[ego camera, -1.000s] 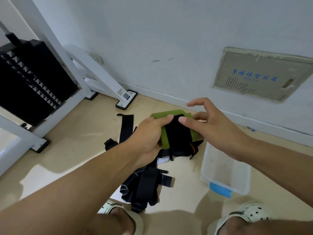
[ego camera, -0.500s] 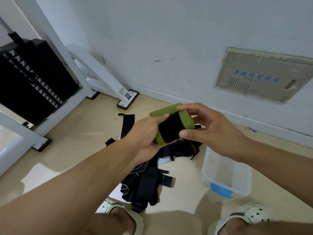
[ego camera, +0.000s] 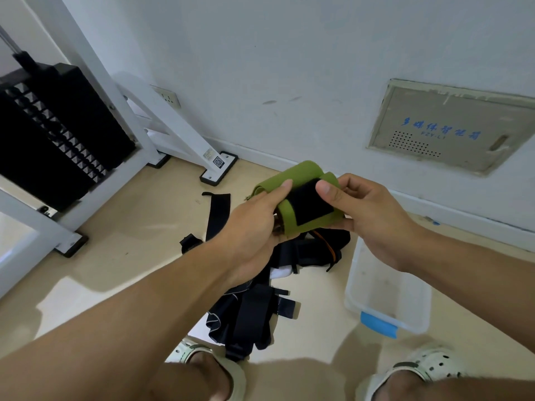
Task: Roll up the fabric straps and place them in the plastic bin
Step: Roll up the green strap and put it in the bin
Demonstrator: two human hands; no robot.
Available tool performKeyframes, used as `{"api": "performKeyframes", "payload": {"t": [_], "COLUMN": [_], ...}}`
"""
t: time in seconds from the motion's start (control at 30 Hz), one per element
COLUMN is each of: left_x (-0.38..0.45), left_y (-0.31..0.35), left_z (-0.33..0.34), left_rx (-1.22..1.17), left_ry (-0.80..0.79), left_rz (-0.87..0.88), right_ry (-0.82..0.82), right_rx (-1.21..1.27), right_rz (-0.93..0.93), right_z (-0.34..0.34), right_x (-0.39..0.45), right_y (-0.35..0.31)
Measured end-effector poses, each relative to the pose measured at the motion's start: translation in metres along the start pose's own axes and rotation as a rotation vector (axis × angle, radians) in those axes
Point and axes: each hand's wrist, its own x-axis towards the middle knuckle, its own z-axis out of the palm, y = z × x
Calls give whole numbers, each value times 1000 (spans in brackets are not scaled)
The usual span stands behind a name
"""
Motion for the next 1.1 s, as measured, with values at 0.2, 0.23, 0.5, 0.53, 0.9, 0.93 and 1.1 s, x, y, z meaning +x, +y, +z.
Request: {"api": "performKeyframes", "payload": {"t": [0.2,0.23,0.5,0.53,0.9,0.93,1.1], "left_x": [0,-1,6,7,17,17,15], "left_y": [-1,-1,-11,-10,-14,-14,-13], "left_z": [-2,-2,-6,-6,-11,-11,-10], "left_rx": [131,159,391,433,636,643,599], "left_ry": [-126,-137,-30,5,118,127,211], "left_rz": [60,81,211,236,308,325,332], "right_ry": [33,39,69,50,-101,-84,-34], "right_rx": [25,8,-143,-162,-141,-126,-80], "right_rz": [112,129,215,207,52,52,70], "right_z": [1,1,-2,-3,-4,-2,8], "right_x": [1,2,-1,-2,-11,-11,-9], "right_y": [-3,-3,3,4,6,7,14]}}
